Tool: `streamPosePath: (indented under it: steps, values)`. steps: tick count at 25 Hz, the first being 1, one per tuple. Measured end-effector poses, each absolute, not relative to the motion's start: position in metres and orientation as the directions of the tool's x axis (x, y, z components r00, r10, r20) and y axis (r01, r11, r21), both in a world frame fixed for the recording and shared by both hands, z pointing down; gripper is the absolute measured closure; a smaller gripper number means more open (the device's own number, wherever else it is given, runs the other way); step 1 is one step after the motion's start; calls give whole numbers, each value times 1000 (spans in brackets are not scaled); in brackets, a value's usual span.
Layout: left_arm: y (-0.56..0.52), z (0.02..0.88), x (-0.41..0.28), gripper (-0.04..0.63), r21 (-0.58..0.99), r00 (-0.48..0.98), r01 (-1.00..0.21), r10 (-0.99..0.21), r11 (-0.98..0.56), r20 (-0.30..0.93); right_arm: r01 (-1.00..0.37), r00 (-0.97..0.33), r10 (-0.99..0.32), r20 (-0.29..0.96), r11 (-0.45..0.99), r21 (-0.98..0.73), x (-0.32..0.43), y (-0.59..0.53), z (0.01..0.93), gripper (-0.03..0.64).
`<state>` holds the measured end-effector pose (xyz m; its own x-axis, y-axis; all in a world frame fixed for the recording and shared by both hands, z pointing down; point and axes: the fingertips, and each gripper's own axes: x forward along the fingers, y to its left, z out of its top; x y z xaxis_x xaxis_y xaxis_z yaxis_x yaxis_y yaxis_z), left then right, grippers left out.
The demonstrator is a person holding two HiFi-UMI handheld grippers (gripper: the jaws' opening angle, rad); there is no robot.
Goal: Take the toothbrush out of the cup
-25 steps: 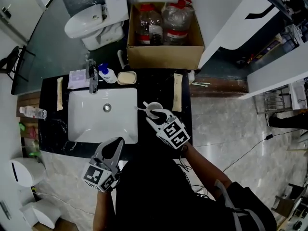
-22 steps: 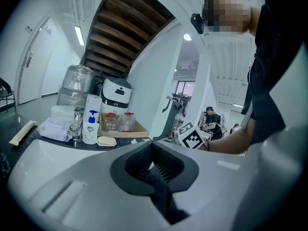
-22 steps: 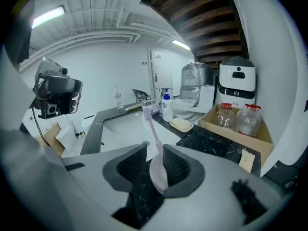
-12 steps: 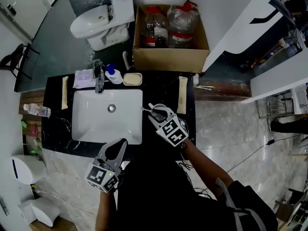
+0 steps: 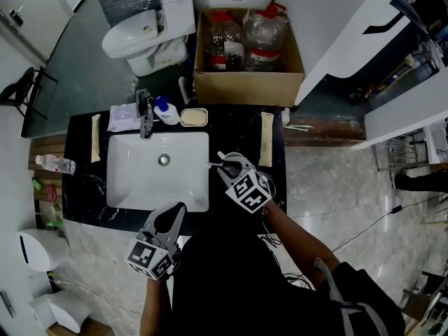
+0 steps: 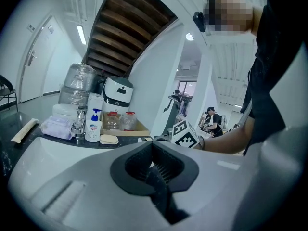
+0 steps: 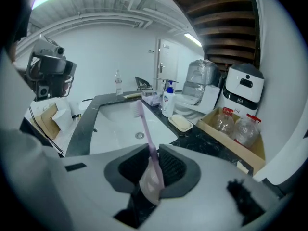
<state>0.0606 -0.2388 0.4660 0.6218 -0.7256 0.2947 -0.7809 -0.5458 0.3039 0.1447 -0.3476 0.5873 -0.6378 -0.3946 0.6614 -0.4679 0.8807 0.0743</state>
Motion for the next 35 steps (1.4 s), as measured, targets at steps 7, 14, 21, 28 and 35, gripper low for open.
streamPosePath:
  steps: [7,14,21,28,35]
  values:
    - [-240,463,67,586,305,641,-765,-712,-567,286,-511,-640,-439,630,856,78,159,-351,576,563]
    - [-241,457,73,586,302,660,-749,-698,-589,278,-596,-663,-467,585,802,-35,179,-351,560,571]
    - [-240,457,78,586,290,684,-729,-676,-620,272,-623,-683,-499,534,780,-67,189,-351,539,571]
    - [-236,455,76,586,299,682,-730,-682,-615,264,-636,-701,-529,479,767,-86,192,-346,511,571]
    - [-234,456,78,586,301,696,-716,-674,-630,248,-649,-706,-564,429,757,-73,198,-339,489,571]
